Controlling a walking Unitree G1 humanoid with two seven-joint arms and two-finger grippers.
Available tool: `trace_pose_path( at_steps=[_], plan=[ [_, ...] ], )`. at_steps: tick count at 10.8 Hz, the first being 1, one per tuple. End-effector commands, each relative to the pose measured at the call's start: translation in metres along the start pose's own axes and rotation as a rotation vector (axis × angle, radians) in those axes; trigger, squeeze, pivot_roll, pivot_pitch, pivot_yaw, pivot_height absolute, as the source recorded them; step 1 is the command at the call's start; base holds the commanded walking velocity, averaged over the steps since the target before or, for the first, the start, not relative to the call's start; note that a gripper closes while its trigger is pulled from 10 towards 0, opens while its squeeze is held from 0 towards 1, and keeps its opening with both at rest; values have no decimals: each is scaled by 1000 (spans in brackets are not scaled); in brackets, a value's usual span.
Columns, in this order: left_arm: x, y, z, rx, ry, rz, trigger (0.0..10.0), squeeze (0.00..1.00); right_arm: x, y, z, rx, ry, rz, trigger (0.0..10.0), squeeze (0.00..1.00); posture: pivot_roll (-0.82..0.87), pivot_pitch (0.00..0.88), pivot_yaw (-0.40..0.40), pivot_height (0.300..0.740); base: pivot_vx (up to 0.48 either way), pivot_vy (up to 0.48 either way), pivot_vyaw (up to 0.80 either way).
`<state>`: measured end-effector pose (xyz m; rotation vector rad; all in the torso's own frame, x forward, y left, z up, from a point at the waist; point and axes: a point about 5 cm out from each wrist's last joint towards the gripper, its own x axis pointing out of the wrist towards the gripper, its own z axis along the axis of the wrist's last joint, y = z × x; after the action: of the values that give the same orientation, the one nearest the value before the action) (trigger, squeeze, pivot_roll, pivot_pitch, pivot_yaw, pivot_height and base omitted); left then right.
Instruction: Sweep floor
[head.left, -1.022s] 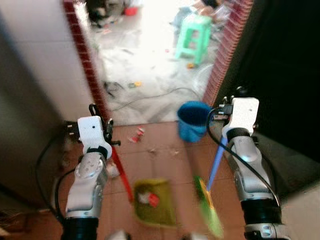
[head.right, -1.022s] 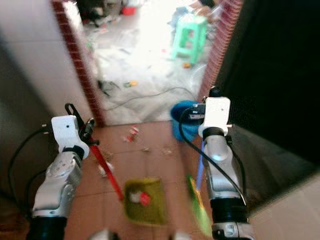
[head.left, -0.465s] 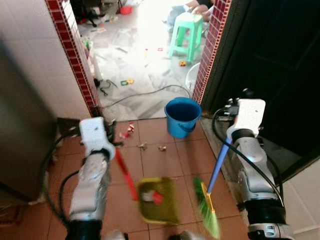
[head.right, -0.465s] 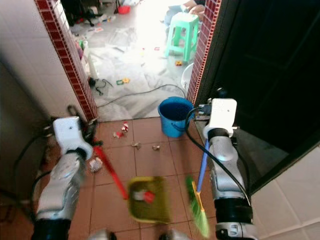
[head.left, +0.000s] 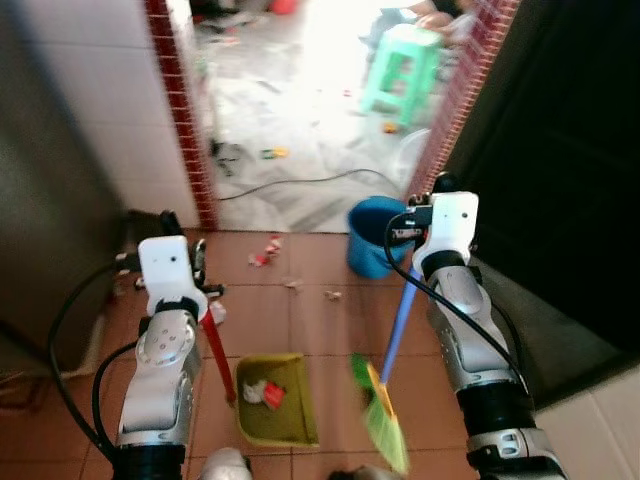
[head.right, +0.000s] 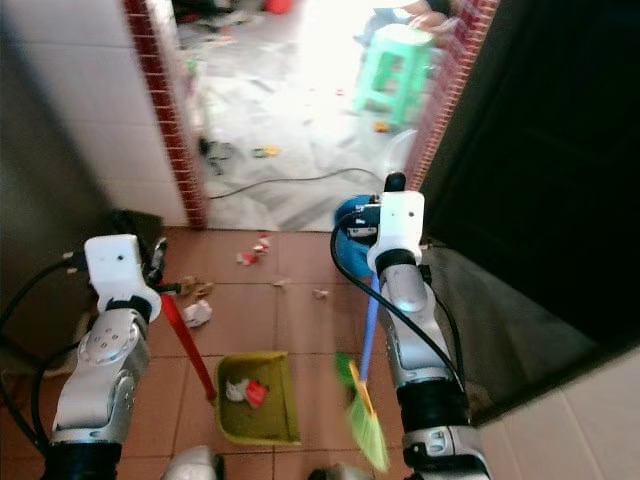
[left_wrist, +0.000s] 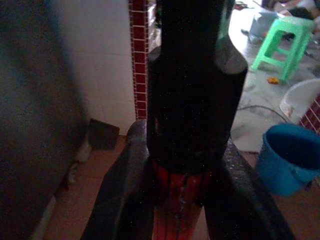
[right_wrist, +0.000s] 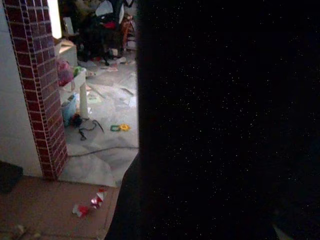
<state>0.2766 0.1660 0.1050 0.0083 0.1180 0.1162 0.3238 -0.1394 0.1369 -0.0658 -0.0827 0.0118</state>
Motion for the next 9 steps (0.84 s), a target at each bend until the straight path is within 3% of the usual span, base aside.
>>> trace_pose_path(
  at_steps=[1,3,5,7,9],
  plan=[
    [-2,-7,18,10,-78,-48,10000,0,-1,-11,7,-18,-30,-47,10000,0,15,0,-47,740,0,0,0],
    [-6,-9,17,-67,-98,-93,10000,0,-16,-29,-4,-46,2,-91,10000,0,-34,0,-22,740,0,0,0],
    [4,-2,34,-148,-134,-56,10000,0,-21,-59,-13,-95,45,-176,10000,0,-47,0,-13,740,0,0,0],
    [6,3,50,-170,-190,-41,10000,0,-16,-63,-12,-108,41,-184,10000,0,-49,0,-6,740,0,0,0],
    [6,3,64,-200,-231,-41,10000,0,-13,-54,-12,-107,38,-169,10000,0,-42,0,-14,740,0,0,0]
  ],
)
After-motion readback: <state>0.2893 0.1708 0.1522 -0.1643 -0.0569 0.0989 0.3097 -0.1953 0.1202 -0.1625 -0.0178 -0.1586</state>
